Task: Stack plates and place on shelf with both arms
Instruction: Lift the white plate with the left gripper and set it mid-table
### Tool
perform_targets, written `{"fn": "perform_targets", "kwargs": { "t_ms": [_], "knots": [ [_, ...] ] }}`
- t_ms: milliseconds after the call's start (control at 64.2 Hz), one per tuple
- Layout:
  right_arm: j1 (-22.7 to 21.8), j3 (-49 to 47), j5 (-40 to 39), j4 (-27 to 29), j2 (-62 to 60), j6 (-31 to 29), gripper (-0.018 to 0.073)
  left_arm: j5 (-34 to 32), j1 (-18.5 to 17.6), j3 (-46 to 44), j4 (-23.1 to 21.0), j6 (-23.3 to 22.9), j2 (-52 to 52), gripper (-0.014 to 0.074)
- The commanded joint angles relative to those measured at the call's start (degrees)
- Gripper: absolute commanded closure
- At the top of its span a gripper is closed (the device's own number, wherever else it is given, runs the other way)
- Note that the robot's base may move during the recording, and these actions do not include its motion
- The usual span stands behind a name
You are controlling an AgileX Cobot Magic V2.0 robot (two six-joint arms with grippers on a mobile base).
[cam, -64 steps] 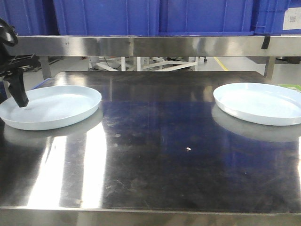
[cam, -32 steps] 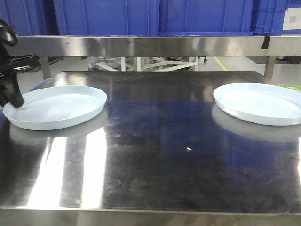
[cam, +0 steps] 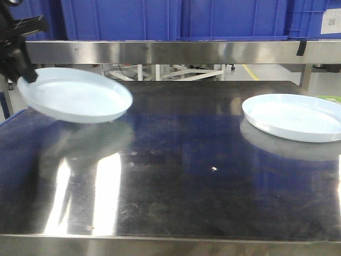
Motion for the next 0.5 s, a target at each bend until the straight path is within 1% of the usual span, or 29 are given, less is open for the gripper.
{"fn": "perform_targets", "kwargs": {
  "t_ms": [0,125,249,358,483],
  "knots": [
    [-0.28,-0.04,-5.10,-0.30,-1.08,-0.31,0.0505,-2.08,-3.20,-2.01,-4.54,-0.24,-3.54,0.0513],
    [-0.28,-0.04,-5.10,-0.30,-1.08,-0.31,0.0505,-5.98,-7.72,-2.01,-6.00,-0.24,-2.99,0.0513],
    [-0.28,-0.04,-5.10,-0.30,-1.08,-0.31,0.0505,-9.30,-12.28,-2.01,-6.39,-0.24,-1.45,0.0513],
    [-0.28,-0.04,-5.10,-0.30,-1.08,-0.31,0.0505,-11.24,-14.88,-2.01,-6.65,-0.24,0.83,0.0513],
    [-0.28,-0.04,-5.10,-0.30,-1.08,-0.31,0.0505,-12.73,-16.42,-2.01,-6.65,-0.24,3.06,0.0513]
  ]
}}
